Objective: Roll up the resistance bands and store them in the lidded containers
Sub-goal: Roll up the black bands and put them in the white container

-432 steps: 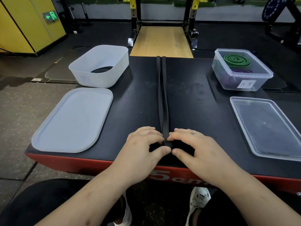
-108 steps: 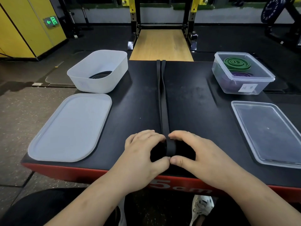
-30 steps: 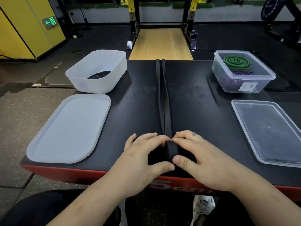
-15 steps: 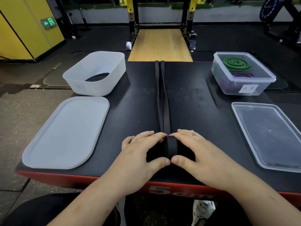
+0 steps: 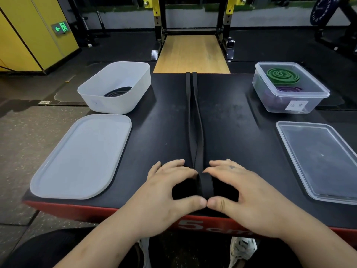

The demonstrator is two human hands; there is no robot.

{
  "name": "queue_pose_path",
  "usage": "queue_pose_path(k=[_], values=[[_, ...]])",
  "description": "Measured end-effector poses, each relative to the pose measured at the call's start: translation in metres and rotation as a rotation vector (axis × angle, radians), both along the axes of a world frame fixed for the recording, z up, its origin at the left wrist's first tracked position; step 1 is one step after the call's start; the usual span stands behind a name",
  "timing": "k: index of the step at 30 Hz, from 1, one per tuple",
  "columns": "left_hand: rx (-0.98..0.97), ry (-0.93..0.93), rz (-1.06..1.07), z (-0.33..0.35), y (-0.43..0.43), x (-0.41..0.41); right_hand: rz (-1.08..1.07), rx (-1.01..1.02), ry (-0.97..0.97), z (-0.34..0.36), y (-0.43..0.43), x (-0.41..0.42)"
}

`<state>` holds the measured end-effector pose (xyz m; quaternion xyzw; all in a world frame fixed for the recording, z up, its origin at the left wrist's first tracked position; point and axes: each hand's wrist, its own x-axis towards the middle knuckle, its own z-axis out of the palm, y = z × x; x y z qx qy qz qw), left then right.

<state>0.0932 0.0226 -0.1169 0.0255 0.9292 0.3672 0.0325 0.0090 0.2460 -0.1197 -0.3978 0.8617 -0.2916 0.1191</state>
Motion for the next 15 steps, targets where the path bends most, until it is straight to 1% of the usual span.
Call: queue_pose_path(k=[2,4,7,11,15], values=[[-0.008,0.020,-0.016,0.001,0.002,0.004,0.024,0.011,0.019,-0.002,0.001,0.004],[0.005,-0.003,0.016,0.003,0.003,0.005,0.019,0.023,0.034,-0.005,0.000,0.002],[0.033,0.022,0.033,0.005,0.003,0.006,0.005,0.021,0.018,-0.006,-0.003,-0.002],[-0.009,0.029,0.025,0.006,0.006,0.003,0.008,0.036,-0.021,-0.002,-0.006,-0.005],[-0.069,0.028,0.019,0.005,0.007,-0.001,-0.037,-0.013,-0.088,0.005,-0.002,-0.006]])
